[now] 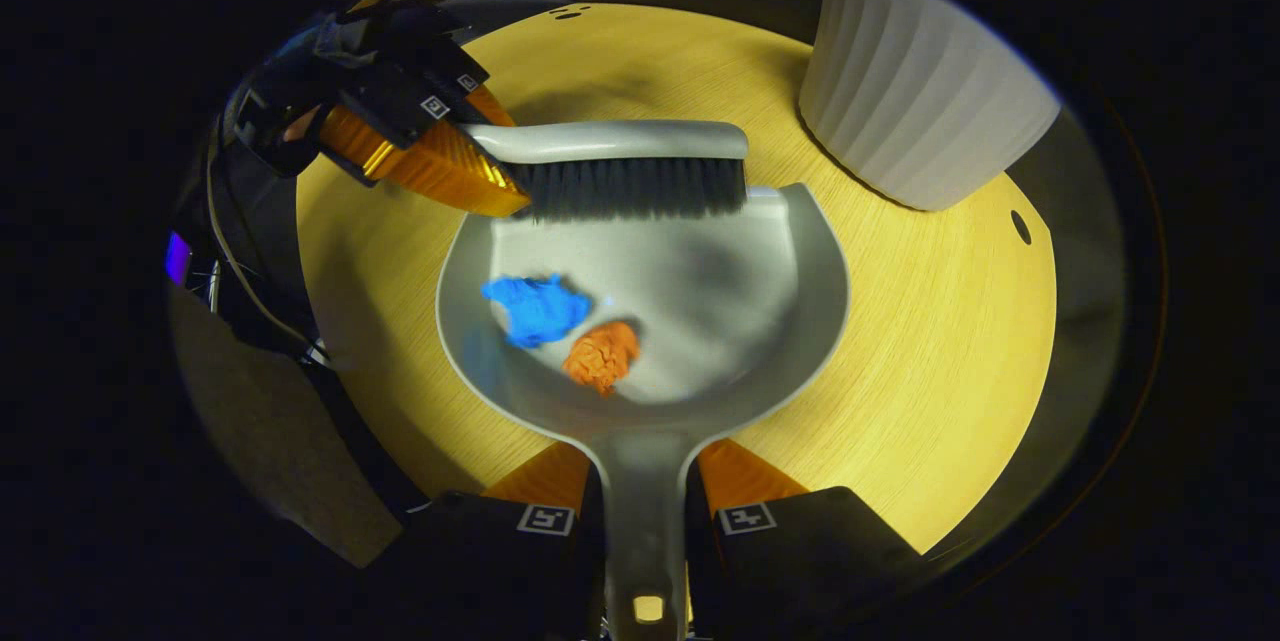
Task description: Pick up the small broom and dustpan from the desktop, sweep the trash into the dustpan with the broom, and then empty the trash into the garbage bin.
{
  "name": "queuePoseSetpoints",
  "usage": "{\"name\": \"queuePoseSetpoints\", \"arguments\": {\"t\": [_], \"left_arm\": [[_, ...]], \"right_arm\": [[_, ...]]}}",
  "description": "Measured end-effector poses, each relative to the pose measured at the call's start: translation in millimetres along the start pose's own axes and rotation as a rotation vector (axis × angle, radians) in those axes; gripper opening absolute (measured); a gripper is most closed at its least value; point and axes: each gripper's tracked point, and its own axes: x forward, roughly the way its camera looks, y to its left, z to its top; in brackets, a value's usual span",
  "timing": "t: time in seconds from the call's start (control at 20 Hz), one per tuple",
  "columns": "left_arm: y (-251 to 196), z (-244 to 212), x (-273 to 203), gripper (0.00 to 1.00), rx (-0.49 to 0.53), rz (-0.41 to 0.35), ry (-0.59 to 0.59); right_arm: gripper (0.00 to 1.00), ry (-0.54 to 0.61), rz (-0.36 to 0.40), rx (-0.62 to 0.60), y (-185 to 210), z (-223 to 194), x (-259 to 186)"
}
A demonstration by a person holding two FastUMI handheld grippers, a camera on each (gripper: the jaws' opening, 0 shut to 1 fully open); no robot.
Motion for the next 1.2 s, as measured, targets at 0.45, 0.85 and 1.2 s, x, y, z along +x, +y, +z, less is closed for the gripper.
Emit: {"name": "queuePoseSetpoints", "arguments": {"t": [0.45,0.85,1.2], "left_arm": [[25.9,7.2,-43.1,0.27,-0.067,0.168,-0.155],[98.4,-49.6,-56.1,0.27,-0.16,0.251,-0.184],[125.6,-86.0,-52.4,0.27,-0.173,0.251,-0.176]], "right_arm": [[0.37,-0.074,-0.095,0.125,4.8,2.7,-7.4],[0.37,-0.118,-0.237,0.353,3.3,11.2,-73.9],[0.37,-0.19,-0.367,0.541,-56.3,36.7,-201.6]]}}
